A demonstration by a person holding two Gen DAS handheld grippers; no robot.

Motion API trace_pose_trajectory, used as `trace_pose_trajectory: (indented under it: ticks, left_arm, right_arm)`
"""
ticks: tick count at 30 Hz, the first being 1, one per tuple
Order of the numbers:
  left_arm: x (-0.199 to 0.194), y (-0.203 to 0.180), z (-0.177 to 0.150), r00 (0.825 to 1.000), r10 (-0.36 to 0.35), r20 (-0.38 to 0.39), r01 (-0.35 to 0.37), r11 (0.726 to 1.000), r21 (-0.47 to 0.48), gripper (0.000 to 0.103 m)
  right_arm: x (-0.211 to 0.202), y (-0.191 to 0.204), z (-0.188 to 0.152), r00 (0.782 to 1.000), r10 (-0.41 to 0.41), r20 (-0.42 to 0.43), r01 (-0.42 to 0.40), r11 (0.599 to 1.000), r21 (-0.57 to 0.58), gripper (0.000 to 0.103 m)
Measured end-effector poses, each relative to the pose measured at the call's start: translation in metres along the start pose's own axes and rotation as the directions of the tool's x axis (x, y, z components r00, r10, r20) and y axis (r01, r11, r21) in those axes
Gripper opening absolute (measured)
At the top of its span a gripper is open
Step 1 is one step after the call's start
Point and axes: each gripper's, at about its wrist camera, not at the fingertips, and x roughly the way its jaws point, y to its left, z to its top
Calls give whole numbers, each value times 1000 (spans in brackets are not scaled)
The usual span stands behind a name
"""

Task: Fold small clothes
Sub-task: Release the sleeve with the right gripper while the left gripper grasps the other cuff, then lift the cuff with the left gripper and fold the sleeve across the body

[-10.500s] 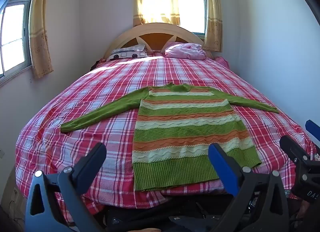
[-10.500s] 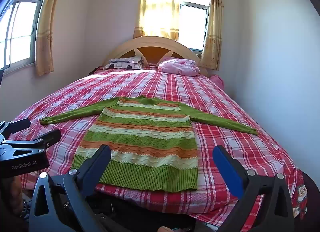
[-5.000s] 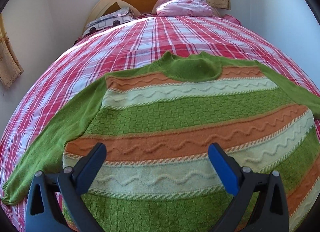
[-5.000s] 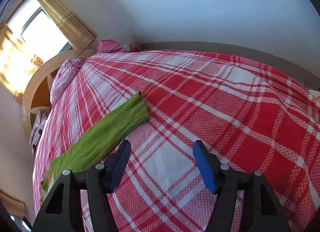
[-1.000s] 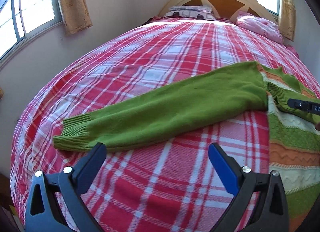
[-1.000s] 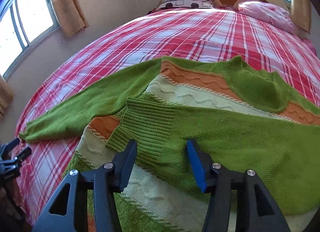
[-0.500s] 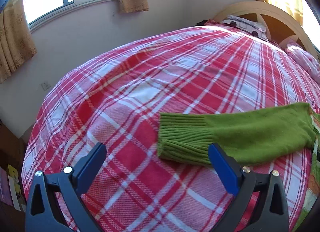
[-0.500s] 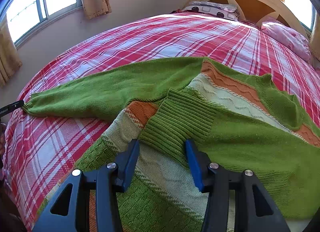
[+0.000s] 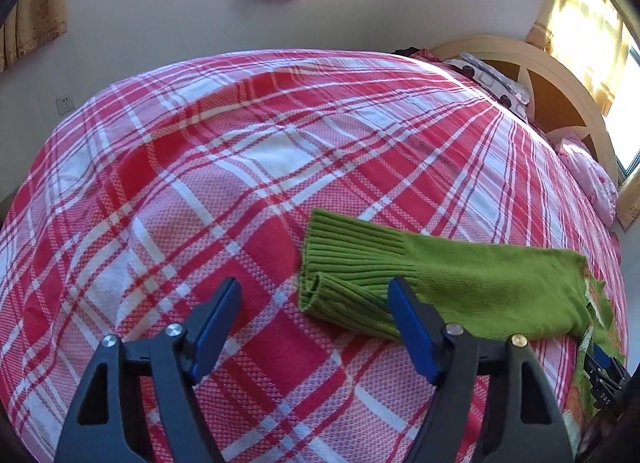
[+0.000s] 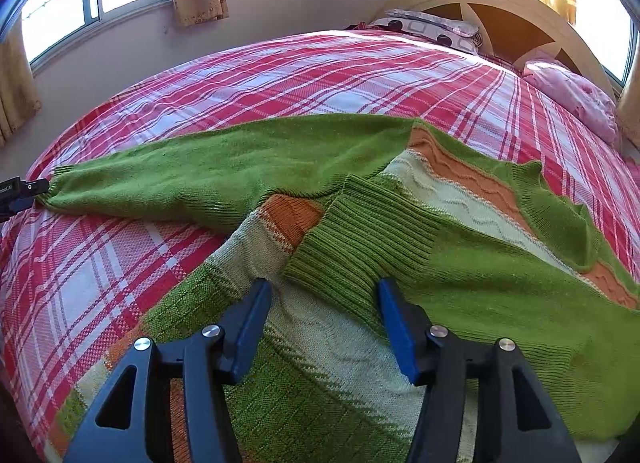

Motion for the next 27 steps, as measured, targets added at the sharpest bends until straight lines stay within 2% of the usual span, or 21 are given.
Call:
trace_pose_trajectory:
  ticks: [3,4,6,8,11,16,18,20,24,27]
  left_arm:
    - [4,-6,0,1000,-15,9,15,1000,5,72]
    - [6,-8,0,1000,-17,15,17,1000,15,67]
    - [8,-13,1,1000,-3,28,2,999,32,54]
    - [7,-14,1,999,5,48,-7,999,42,25]
    - [4,-13,1,998,-20,54,17,998,56,10]
    - [-12,-15,3,993,-60,97,54,996,64,8]
    - [-18,-19,6,991,-80,109,72,994,77,8]
    - [-23,-24,8,988,-104,117,94,992,88,8]
    - [-38,-38,14,980,-144,137,129,985,115,8]
    - [-52,-52,20,973,-175,154,154,978,139,8]
  right_arm:
    - [0,0,0,1000,-3,1,3,1000,-2,58]
    - [0,0,-1,1000,-5,3,5,1000,-2,58]
    - [-1,0,-1,1000,-5,5,5,1000,-2,58]
    - [-1,0,-1,1000,-5,6,5,1000,-1,58]
    - [-1,0,-1,1000,-4,8,4,1000,1,58]
    - [-1,0,-1,1000,-5,8,5,1000,1,60]
    - [-1,0,-1,1000,-8,7,8,1000,3,68]
    - [0,0,0,1000,-16,-2,16,1000,5,70]
    - [-2,-1,3,1000,-19,-17,20,1000,7,71]
    - [-11,-10,3,1000,16,-14,-15,998,62,71]
